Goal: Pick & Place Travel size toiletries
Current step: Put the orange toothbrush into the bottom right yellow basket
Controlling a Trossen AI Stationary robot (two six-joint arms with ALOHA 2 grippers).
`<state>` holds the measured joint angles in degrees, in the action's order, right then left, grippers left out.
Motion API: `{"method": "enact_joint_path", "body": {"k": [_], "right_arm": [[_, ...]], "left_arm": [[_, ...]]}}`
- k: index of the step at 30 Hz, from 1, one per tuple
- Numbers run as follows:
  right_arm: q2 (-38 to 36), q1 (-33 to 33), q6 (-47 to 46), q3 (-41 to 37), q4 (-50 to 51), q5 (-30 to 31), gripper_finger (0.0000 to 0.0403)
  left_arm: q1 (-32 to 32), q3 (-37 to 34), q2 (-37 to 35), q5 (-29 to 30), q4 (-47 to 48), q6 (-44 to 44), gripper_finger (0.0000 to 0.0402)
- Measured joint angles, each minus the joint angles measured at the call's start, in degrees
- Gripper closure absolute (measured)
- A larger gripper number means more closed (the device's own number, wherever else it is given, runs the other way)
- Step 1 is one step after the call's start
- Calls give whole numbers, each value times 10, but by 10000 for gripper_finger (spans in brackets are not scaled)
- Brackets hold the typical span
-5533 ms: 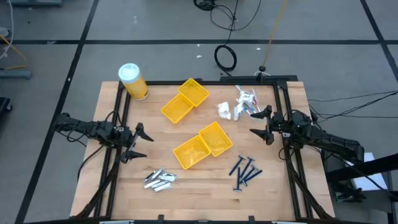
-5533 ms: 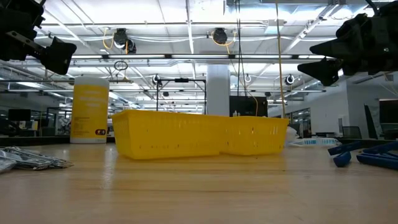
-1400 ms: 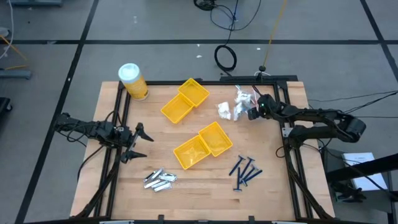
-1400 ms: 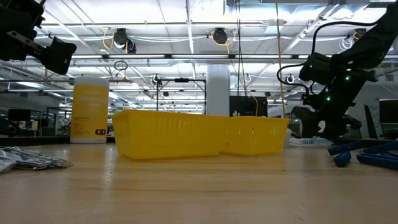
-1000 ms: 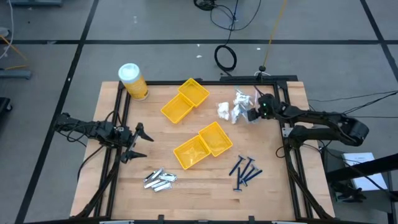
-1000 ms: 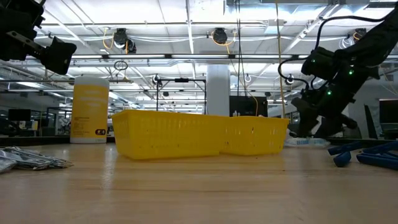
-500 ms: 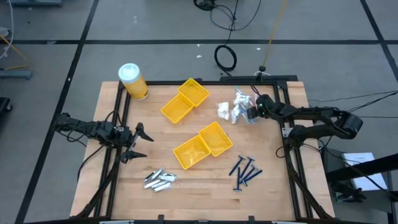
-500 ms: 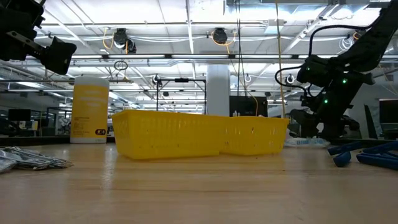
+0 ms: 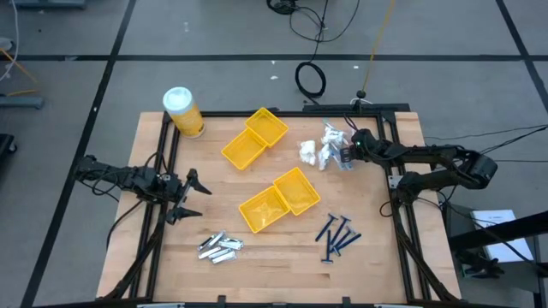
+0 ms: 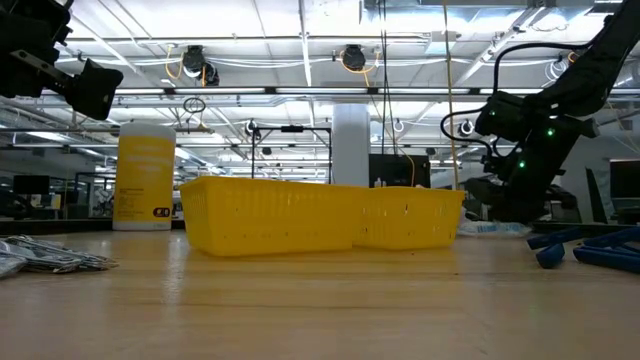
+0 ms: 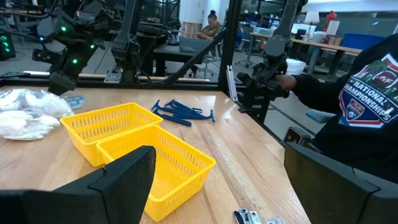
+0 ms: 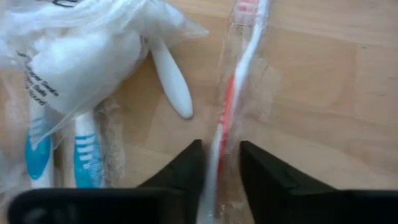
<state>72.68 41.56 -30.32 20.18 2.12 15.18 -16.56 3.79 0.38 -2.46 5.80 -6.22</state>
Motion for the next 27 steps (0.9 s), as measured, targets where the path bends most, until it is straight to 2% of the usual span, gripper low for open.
{"method": "enact_joint_path", "body": {"k": [5, 12, 17, 22, 27], "right_arm": [[-7, 0, 16, 0, 1, -6, 386], [-78, -1, 19, -4, 44, -18, 369], [-155, 0, 18, -3, 103, -13, 389], [-236, -1, 36, -3, 114, -11, 387], [-310, -3, 58, -3, 112, -67, 385]], "left_arm": [[0, 0, 0, 0, 0, 0, 53], [0, 0, 0, 0, 0, 0, 53], [0, 0, 0, 0, 0, 0, 52], [0, 0, 0, 0, 0, 0, 53], [0, 0, 0, 0, 0, 0, 52]]}}
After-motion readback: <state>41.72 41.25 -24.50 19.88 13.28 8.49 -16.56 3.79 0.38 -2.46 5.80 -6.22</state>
